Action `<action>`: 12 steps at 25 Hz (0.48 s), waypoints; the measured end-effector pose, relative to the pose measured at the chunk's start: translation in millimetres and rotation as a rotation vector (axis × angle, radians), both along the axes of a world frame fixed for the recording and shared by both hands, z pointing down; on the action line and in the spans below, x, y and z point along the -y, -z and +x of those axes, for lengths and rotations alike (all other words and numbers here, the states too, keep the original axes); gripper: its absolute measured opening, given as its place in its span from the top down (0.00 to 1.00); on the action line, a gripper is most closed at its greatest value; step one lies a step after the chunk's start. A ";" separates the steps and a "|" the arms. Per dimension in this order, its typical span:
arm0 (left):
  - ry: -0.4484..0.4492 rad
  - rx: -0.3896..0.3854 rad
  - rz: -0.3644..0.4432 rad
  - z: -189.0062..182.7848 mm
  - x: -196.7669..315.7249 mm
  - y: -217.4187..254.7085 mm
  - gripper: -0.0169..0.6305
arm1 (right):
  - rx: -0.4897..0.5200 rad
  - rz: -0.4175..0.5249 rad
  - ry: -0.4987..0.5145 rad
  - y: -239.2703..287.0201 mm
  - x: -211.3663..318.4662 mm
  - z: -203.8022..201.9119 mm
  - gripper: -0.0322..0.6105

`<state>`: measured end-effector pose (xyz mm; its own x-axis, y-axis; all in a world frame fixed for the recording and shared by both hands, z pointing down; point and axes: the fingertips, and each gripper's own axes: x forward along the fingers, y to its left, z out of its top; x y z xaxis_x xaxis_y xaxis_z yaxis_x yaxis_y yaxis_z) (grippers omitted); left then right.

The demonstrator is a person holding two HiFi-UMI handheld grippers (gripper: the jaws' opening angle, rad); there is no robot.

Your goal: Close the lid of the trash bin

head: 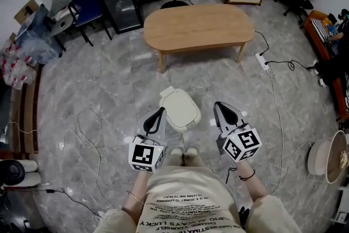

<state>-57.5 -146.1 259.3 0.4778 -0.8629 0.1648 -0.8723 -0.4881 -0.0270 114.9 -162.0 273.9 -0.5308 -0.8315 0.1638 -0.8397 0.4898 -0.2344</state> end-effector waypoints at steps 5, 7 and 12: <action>0.044 -0.006 0.028 -12.5 0.9 12.6 0.94 | -0.005 0.042 0.003 17.8 3.0 4.3 0.94; 0.058 -0.011 0.036 -16.8 2.0 16.8 0.94 | -0.003 0.056 0.003 24.6 4.6 4.5 0.94; 0.085 -0.019 0.053 -25.7 3.8 20.7 0.94 | 0.004 0.080 0.006 33.6 5.7 2.6 0.94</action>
<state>-83.2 -149.9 238.6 0.4048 -0.9078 0.1095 -0.9113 -0.4104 -0.0340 117.5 -167.7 240.2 -0.5362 -0.8388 0.0946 -0.8359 0.5121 -0.1975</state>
